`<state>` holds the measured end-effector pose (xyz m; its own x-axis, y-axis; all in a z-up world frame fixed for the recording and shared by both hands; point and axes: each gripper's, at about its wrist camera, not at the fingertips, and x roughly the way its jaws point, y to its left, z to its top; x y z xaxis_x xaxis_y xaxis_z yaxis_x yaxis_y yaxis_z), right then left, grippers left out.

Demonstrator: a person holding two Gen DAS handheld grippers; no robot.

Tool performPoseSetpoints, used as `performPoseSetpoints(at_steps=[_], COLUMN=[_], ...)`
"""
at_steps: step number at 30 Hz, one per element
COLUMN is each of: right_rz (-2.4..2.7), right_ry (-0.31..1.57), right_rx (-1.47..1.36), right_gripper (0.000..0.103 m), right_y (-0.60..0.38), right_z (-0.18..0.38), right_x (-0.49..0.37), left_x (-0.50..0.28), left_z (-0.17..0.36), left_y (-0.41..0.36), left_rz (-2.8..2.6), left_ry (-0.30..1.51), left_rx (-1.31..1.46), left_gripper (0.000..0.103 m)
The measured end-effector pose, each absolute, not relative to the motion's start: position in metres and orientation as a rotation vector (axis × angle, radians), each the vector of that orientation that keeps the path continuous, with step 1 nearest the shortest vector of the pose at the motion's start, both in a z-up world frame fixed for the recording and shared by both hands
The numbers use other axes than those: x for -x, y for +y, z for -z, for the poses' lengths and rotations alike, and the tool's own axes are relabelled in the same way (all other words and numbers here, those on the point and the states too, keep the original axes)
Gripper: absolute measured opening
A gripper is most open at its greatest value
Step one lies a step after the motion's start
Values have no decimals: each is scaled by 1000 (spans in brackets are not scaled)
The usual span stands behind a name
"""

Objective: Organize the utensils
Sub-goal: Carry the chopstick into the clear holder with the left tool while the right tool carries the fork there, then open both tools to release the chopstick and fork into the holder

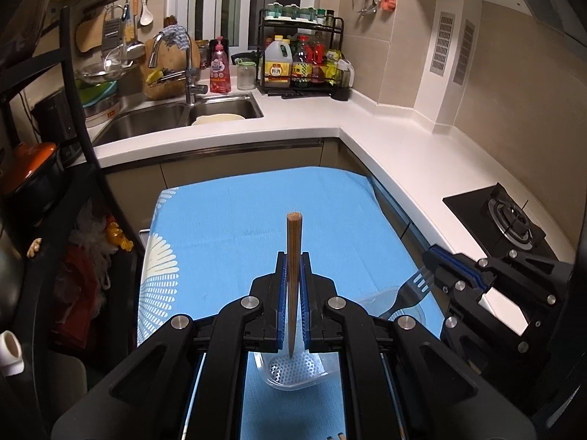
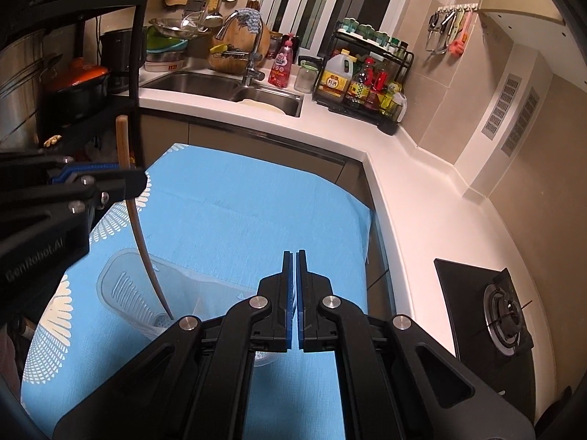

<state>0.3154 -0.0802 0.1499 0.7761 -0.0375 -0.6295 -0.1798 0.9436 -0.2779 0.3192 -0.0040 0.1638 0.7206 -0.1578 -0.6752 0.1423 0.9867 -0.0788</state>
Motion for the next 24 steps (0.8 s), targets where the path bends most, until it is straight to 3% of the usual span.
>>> performPoseSetpoints(at_steps=[4, 6, 7, 14, 18, 24], right_rz=[-88, -89, -90, -108, -123, -112], right_ry=[686, 681, 680, 642, 604, 540], right_rx=[331, 323, 318, 271, 200, 115], right_gripper=[6, 6, 6, 7, 19, 24], right_y=[-83, -85, -85, -97, -111, -133], right_z=[-156, -160, -162, -186, -192, -178], right_x=[-312, -308, -306, -272, -239, -183], left_x=[-318, -314, -311, -282, -247, -186], left_z=[-165, -168, -170, -190, -195, -177], left_y=[-2, 0, 0, 5, 8, 15], left_rz=[170, 170, 169, 167, 148, 116], left_ry=[758, 748, 741, 702, 659, 590], left_rx=[40, 46, 44, 54, 60, 64], left_gripper=[13, 34, 37, 38, 38, 44])
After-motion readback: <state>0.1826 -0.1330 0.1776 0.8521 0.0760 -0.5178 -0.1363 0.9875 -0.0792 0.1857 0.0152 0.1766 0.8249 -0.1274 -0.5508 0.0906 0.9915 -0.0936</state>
